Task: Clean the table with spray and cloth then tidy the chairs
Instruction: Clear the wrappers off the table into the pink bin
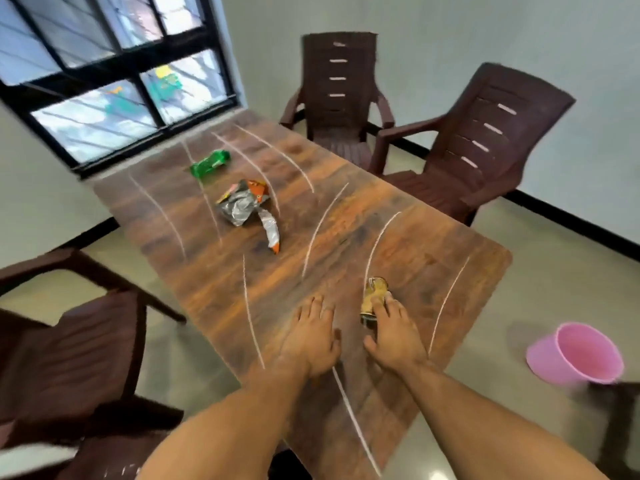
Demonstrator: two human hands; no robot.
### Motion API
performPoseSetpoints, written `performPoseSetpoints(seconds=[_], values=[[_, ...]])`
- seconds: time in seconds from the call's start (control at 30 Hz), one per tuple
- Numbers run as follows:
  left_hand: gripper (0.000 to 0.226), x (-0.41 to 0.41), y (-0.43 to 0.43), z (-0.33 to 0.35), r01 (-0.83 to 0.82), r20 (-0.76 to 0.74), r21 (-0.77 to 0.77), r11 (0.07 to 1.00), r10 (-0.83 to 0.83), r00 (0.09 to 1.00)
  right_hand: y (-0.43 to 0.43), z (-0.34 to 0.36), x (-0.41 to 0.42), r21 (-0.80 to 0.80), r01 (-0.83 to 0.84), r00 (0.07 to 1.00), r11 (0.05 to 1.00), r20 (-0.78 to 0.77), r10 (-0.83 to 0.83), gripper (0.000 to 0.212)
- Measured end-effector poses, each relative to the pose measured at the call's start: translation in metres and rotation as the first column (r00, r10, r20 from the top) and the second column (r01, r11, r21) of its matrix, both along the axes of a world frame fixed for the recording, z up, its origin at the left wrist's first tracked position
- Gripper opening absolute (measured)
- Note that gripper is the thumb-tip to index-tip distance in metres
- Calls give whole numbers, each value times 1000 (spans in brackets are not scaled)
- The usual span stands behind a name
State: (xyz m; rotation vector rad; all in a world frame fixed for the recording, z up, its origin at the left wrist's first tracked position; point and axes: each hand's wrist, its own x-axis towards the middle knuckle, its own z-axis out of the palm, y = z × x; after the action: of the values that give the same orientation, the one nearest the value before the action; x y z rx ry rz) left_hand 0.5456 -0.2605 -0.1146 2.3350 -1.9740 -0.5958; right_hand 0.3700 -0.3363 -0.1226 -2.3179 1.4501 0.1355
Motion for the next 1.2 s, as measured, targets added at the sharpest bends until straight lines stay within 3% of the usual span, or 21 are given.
performPoseSetpoints(seconds=[0.17,0.3,0.4,0.57,0.7,1.0,1.1,1.2], values=[[71,88,-64,4,101,11,-49,994,-100,995,-21,-3,48,15,294,955,956,20,-294,86],[70,148,-110,-5,109,45,-75,991,-106,993,-47,-17,85,157,653,751,741,-2,-661,77],[68,185,-138,-14,75,81,-83,994,-69,994,-56,-31,107,149,769,633,622,-36,-773,74],[78,234,-174,-16,19,132,-133,991,-2,991,-66,-48,140,-12,733,680,680,-39,-733,71],[89,267,-204,-14,-73,190,-239,968,120,974,-68,-42,166,-58,670,742,740,92,-664,67],[116,328,-264,-28,-176,130,-119,977,192,973,-45,-44,164,-77,598,793,798,196,-576,67],[91,337,-276,-40,-132,81,-48,990,136,987,-40,-49,156,-56,578,803,814,219,-554,68],[37,314,-257,-48,-129,90,-88,988,136,987,-36,-46,143,-49,579,804,814,202,-560,68]])
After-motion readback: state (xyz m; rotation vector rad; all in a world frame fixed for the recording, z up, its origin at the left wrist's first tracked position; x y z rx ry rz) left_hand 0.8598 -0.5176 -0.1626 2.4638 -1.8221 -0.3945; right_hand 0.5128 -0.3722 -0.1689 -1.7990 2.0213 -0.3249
